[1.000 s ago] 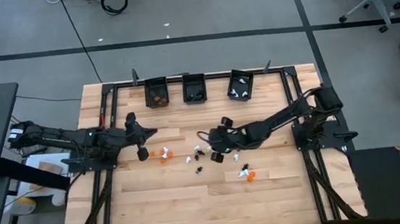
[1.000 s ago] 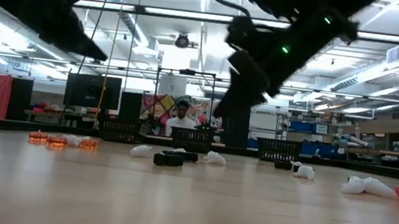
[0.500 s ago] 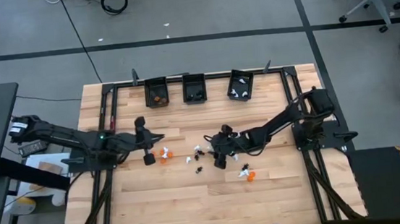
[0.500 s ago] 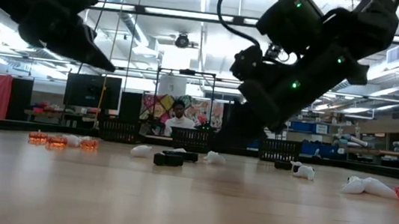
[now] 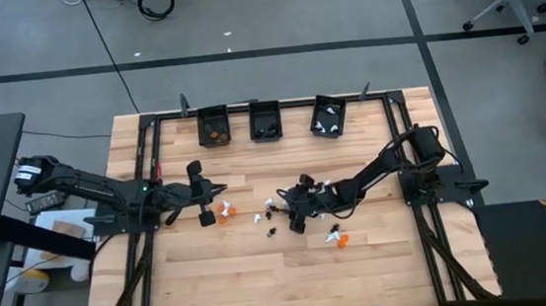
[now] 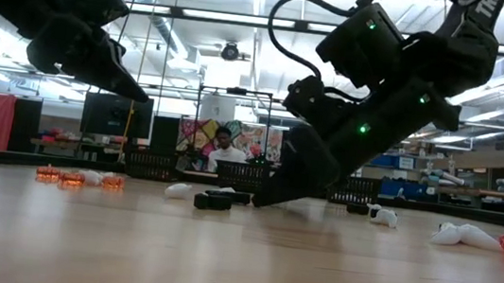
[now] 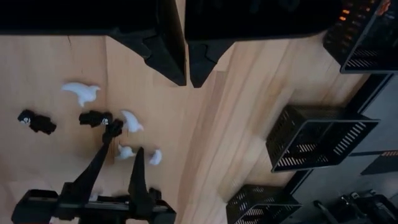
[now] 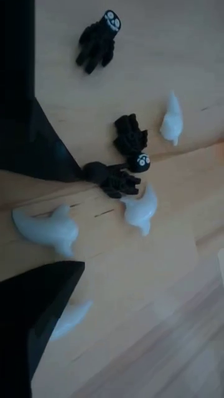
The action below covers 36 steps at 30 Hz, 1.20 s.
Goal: Sort Halloween decoration
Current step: Put the white ghost toy into the right black basket
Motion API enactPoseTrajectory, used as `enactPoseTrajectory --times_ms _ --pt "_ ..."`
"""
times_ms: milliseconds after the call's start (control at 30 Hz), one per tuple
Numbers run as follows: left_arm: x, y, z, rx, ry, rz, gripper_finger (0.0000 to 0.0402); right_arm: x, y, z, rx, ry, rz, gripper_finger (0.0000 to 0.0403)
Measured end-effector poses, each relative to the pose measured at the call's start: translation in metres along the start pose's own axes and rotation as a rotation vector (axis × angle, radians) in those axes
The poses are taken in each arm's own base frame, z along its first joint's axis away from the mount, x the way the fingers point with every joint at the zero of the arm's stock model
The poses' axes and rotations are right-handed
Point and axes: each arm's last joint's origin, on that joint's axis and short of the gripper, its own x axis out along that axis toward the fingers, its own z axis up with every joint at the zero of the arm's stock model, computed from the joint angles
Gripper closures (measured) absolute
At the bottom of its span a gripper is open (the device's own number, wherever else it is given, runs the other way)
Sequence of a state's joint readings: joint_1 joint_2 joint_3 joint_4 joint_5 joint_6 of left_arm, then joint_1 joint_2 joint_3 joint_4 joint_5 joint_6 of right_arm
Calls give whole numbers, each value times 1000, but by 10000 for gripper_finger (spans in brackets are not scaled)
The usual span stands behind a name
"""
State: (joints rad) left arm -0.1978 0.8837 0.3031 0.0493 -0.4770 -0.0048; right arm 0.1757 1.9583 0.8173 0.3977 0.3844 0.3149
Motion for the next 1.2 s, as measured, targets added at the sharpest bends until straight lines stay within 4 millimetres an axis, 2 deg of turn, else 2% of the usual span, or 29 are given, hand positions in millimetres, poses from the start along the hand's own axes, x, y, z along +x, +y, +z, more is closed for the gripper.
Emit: enactPoseTrajectory --times_ms 233,433,667,1200 --pt "0 0 0 0 0 0 402 -1 2 -1 -15 7 12 259" --pt "0 0 0 0 0 0 402 -1 2 -2 -20 15 19 298" --pt "0 0 0 0 0 0 402 -9 0 1 -40 49 33 313" --pt "0 0 0 -2 0 0 402 -34 -13 12 -57 129 -37 314"
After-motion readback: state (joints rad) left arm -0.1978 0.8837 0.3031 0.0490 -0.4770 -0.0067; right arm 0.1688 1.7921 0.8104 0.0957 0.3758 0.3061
